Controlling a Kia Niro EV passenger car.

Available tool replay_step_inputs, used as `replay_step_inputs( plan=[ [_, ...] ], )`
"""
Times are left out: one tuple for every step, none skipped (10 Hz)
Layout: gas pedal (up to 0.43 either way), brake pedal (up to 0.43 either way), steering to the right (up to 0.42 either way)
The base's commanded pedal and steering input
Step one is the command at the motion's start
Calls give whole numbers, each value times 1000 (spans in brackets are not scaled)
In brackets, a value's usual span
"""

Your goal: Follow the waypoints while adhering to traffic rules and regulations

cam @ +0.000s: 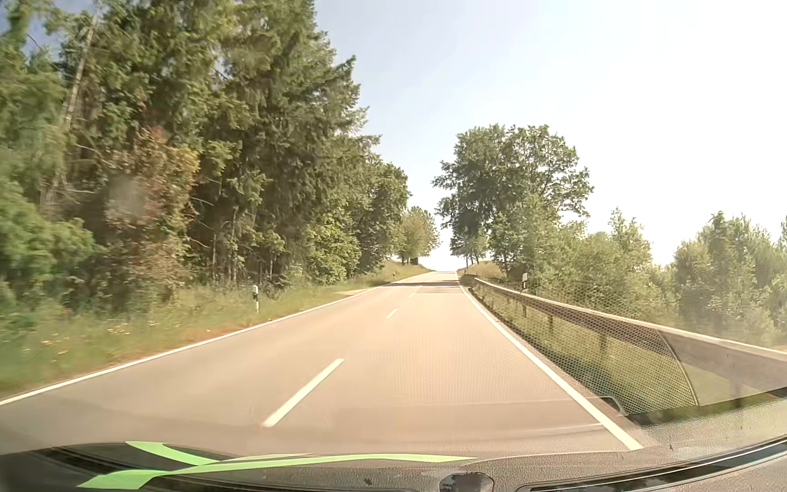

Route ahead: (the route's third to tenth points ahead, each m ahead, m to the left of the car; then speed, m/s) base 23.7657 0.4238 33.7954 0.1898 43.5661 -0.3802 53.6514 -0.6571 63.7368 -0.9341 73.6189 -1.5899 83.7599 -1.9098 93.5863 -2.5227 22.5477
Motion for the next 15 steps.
replay_step_inputs(
  plan=[
    [441, 0, 8],
    [441, 0, 8],
    [441, 0, 8],
    [421, 0, 8],
    [378, 0, 8],
    [370, 0, 6],
    [370, 0, 5],
    [370, 0, 5],
    [378, 0, 5],
    [409, 0, 4],
    [421, 0, 3],
    [429, 0, 3],
    [441, 0, 3],
    [441, 0, 3],
    [441, 0, 3]
  ],
)
